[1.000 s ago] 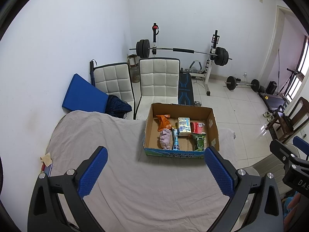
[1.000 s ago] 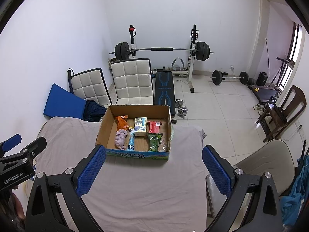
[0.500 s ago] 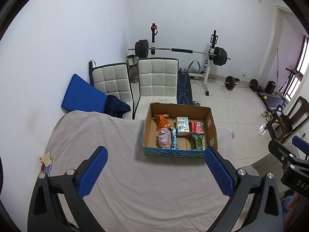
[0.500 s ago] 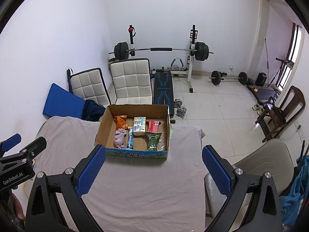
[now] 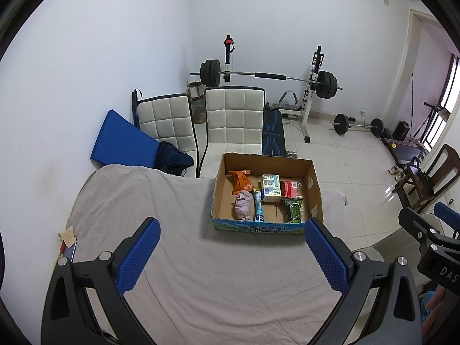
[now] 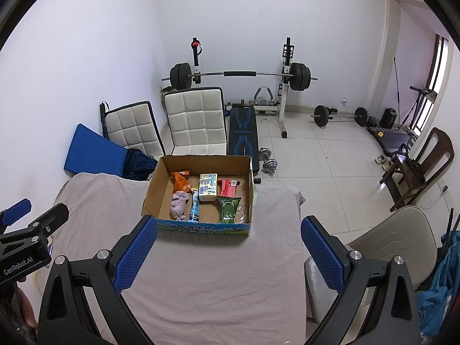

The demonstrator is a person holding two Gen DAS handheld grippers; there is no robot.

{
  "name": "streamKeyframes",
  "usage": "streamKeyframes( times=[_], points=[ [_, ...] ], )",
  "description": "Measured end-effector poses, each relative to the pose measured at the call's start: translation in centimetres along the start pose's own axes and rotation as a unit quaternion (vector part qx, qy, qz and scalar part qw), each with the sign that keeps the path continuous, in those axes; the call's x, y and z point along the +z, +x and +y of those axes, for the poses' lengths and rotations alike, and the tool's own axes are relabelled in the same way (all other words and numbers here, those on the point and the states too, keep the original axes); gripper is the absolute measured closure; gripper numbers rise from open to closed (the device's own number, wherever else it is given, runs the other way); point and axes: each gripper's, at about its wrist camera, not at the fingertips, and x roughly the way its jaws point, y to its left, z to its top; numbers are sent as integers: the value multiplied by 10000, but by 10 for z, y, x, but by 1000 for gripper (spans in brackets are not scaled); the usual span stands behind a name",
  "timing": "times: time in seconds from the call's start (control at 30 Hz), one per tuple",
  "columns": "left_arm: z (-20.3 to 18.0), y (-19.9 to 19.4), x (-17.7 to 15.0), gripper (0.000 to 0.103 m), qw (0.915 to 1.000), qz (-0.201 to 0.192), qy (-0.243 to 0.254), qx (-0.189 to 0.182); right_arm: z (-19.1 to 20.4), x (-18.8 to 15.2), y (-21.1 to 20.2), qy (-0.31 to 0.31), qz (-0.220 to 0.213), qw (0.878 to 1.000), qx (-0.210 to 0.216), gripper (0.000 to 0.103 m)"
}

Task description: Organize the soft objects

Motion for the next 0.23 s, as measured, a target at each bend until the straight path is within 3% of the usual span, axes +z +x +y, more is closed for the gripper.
streamKeyframes(
  times=[0.23],
  points=[
    [-2, -2, 0, 0, 10000, -6, -7, -26, -1, 0, -3, 3, -1, 10000, 11, 2]
  ],
)
